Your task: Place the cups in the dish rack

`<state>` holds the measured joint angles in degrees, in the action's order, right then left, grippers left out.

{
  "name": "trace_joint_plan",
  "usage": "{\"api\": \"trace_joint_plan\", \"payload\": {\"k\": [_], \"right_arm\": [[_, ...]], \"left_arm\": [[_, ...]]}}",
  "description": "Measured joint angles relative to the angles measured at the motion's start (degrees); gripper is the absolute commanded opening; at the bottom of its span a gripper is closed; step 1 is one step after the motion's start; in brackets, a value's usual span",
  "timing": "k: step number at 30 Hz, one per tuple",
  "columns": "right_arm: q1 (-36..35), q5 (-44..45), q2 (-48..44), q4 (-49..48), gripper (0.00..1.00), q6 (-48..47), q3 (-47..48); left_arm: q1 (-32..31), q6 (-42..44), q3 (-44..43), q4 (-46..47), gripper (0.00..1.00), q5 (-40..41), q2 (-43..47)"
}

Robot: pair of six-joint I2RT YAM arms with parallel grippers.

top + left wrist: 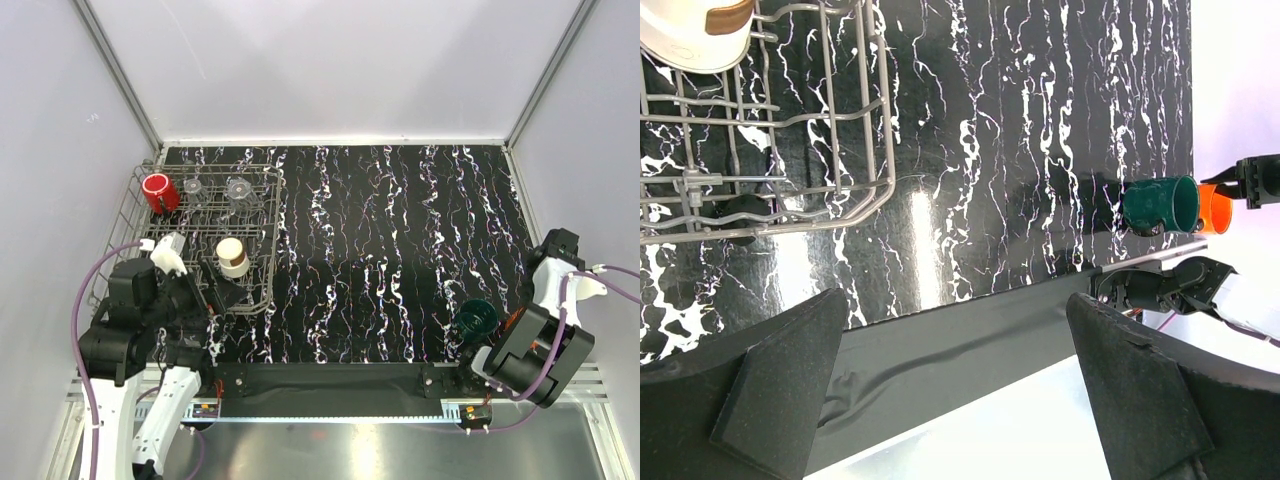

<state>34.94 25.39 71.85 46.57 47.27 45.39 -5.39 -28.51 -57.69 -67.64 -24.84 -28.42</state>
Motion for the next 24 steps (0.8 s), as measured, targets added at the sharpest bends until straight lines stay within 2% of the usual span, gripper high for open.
{"api": "trace_joint_plan", "payload": {"k": [3,9,18,24], "right_arm": [[0.0,-1.4,-1.2,0.0,0.0,-1.1,-0.1],[0.0,-9.5,-8.2,-2.1,0.0,-4.8,-0.2],[-0.5,-30.5,-12.0,-8.8,0.0,-7.9,-1.6],[-2.6,-35.4,-12.4,-6.2,0.0,-9.2,6.6]], "left_arm": [[0.0,0.0,0.0,0.0,0.99,-0.3,0.4],[0.0,-1.2,0.0,0.7,0.99,-1.3,1.6],[0.0,-3.6,1.6,3.7,0.99,-3.8,3.3],[0.0,-4.5,2.1,4.8,0.99,-4.7,3.3]]}}
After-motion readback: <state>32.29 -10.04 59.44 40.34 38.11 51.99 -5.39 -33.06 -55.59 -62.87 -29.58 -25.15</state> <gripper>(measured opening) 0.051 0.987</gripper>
